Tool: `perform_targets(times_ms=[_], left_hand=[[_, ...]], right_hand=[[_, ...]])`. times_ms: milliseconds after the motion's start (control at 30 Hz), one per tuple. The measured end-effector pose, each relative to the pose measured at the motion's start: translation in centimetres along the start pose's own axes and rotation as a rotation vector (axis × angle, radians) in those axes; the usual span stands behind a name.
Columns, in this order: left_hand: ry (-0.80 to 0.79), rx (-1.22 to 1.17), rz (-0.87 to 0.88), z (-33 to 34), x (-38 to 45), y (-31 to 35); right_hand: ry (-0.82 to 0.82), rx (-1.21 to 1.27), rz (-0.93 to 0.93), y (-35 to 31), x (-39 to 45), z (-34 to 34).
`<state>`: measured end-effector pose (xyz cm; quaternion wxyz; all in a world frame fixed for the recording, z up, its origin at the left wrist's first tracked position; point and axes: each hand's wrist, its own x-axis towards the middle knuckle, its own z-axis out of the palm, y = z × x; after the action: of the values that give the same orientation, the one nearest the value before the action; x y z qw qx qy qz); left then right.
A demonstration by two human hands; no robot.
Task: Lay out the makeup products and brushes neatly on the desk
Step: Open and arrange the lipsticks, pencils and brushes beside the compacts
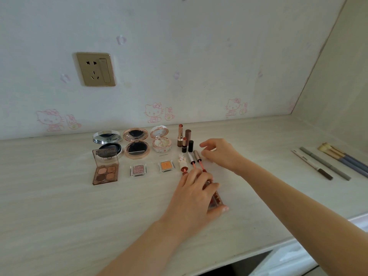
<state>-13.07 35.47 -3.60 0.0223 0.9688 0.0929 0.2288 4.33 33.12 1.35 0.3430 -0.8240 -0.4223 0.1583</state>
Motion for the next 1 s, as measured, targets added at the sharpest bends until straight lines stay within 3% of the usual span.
perform_targets(times_ms=[433, 700, 1000], left_hand=[[0.051, -0.122, 0.082, -0.8, 0.7, 1.6], [-0.104, -0.205, 0.109, -0.6, 6.4, 4.8], [-0.180, -0.384, 0.074, 4.6, 13.7, 9.9]], right_hand=[[0.075, -0.320, -0.107, 5.9, -8.9, -4.3], [0.179, -0.382, -0.058, 10.7, -13.9, -8.1], [0.274, -0.387, 0.024, 15.6, -16.8, -12.8]])
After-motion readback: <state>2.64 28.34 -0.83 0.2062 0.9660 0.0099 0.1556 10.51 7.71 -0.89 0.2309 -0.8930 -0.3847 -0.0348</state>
